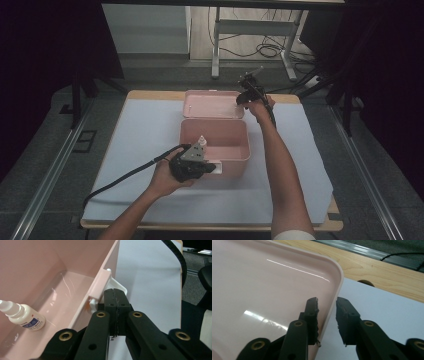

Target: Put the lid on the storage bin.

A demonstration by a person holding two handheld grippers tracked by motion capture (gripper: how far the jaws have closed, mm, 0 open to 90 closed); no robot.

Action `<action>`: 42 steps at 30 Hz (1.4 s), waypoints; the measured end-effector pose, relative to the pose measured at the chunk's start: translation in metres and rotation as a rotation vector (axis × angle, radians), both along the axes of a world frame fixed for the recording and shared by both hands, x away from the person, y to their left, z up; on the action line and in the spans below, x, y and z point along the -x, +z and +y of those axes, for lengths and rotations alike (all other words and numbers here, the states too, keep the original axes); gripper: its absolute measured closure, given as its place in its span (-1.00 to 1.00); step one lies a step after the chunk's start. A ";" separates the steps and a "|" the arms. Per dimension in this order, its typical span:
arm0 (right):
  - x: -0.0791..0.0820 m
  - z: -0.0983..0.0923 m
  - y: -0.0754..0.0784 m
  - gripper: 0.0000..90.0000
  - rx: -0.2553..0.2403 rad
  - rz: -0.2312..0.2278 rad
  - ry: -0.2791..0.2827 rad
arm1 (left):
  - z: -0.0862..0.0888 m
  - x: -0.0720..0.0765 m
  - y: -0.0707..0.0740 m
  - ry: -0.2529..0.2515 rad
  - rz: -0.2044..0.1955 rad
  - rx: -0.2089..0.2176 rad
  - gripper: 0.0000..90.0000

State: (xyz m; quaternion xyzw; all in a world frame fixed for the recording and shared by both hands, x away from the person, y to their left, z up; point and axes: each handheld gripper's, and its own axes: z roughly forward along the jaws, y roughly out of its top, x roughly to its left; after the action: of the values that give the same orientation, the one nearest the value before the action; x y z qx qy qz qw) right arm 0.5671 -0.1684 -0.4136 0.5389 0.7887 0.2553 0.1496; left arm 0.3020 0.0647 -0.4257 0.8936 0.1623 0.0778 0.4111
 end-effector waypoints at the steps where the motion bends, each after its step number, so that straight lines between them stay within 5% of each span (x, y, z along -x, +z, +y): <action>1: 0.000 0.000 -0.001 0.63 -0.003 0.004 -0.002 | 0.000 0.000 0.000 0.000 -0.001 0.000 1.00; 8: -0.001 0.000 0.001 0.77 -0.024 0.017 -0.046 | 0.000 -0.001 0.001 -0.001 -0.002 -0.011 1.00; 23: 0.017 0.005 0.021 0.84 -0.004 -0.120 -0.063 | 0.000 -0.001 0.001 0.004 0.015 -0.007 1.00; 42: 0.031 0.000 0.037 0.85 -0.026 -0.209 -0.063 | -0.001 -0.002 0.001 0.009 0.026 0.001 1.00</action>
State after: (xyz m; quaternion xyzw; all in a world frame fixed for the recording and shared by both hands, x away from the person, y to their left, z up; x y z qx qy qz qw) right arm 0.5364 -0.1686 -0.3768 0.5358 0.7480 0.3156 0.2320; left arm 0.3037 0.0641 -0.4247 0.8936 0.1717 0.0677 0.4092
